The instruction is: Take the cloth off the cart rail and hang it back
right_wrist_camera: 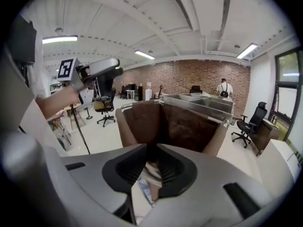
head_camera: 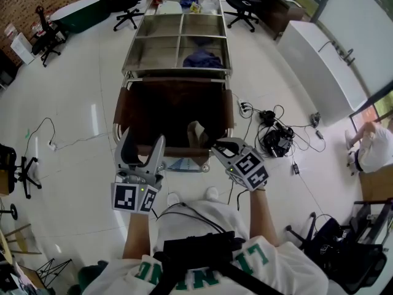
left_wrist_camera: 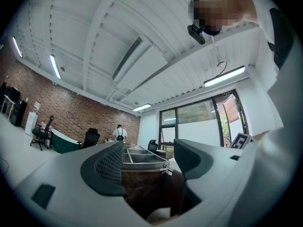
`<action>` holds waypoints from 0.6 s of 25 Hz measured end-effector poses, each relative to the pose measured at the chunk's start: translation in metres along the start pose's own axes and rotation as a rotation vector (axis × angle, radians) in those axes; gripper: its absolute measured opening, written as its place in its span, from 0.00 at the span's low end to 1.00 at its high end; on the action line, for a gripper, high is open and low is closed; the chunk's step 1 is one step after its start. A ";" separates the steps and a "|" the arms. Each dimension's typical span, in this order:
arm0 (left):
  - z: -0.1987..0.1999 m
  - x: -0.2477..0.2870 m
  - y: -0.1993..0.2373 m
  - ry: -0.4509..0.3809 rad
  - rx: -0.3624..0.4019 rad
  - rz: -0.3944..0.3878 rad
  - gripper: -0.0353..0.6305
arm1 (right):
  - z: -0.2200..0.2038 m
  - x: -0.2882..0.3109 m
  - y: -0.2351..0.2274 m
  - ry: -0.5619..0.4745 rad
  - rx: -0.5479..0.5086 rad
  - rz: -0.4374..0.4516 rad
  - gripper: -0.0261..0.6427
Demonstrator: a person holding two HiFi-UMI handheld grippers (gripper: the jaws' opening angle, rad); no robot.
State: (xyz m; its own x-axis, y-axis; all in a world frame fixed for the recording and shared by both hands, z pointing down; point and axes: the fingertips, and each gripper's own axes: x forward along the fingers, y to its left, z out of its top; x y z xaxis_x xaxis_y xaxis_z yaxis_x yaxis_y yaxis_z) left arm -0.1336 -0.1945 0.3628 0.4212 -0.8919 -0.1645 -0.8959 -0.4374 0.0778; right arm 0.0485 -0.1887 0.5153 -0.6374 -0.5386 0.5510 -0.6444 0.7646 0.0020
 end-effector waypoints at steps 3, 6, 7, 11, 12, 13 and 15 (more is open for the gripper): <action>0.002 -0.002 0.003 -0.005 -0.001 0.006 0.52 | 0.026 -0.008 -0.001 -0.153 0.055 -0.031 0.20; -0.001 -0.003 0.003 0.001 0.004 0.005 0.52 | 0.054 -0.022 -0.005 -0.330 0.072 -0.054 0.28; -0.001 -0.003 0.002 0.002 0.011 0.003 0.52 | 0.065 -0.028 -0.009 -0.411 0.078 -0.069 0.32; -0.001 -0.002 -0.006 0.009 0.061 -0.012 0.52 | 0.115 -0.065 -0.019 -0.725 0.113 -0.160 0.64; -0.002 -0.003 -0.008 0.011 0.073 -0.014 0.52 | 0.124 -0.074 -0.020 -0.775 0.110 -0.185 0.64; -0.002 -0.004 -0.009 0.013 0.085 -0.015 0.52 | 0.130 -0.079 -0.021 -0.807 0.098 -0.211 0.64; -0.003 -0.005 -0.012 0.018 0.103 -0.018 0.52 | 0.134 -0.084 -0.024 -0.813 0.062 -0.272 0.63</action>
State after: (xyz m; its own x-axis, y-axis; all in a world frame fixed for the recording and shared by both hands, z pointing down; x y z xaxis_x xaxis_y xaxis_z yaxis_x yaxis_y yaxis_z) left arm -0.1249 -0.1854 0.3657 0.4387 -0.8865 -0.1474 -0.8977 -0.4398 -0.0267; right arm 0.0606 -0.2093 0.3575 -0.5470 -0.8047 -0.2308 -0.8255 0.5644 -0.0115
